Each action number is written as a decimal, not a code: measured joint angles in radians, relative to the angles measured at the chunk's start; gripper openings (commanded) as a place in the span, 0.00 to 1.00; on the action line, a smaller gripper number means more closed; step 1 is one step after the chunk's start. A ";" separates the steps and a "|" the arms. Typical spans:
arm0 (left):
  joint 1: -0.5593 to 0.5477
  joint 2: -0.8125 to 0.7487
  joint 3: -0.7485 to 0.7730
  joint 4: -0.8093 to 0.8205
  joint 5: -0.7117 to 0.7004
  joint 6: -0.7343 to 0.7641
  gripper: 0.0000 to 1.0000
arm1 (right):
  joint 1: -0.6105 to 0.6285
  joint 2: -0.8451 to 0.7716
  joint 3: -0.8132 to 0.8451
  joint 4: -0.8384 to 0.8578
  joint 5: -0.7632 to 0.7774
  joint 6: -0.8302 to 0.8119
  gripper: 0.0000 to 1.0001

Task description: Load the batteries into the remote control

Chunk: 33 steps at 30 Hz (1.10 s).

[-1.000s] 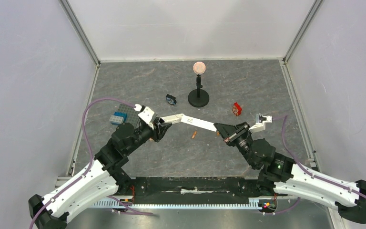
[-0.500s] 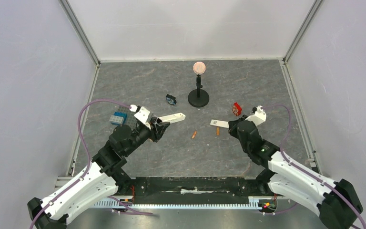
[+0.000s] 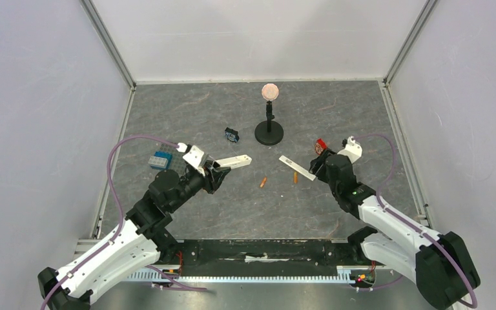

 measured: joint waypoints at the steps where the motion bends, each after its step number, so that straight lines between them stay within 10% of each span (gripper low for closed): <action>1: 0.000 0.000 0.000 0.000 0.000 0.000 0.02 | -0.005 -0.001 0.000 -0.010 -0.011 -0.010 0.69; 11: 0.000 0.002 0.035 -0.091 0.120 0.000 0.02 | -0.006 -0.147 0.109 -0.103 -0.275 -0.148 0.80; 21: 0.000 0.013 0.136 -0.137 0.553 0.003 0.02 | 0.027 -0.155 0.142 0.040 -1.011 -0.325 0.82; 33: 0.000 0.043 0.163 -0.173 0.901 0.177 0.02 | 0.187 -0.160 0.061 0.435 -1.350 -0.043 0.88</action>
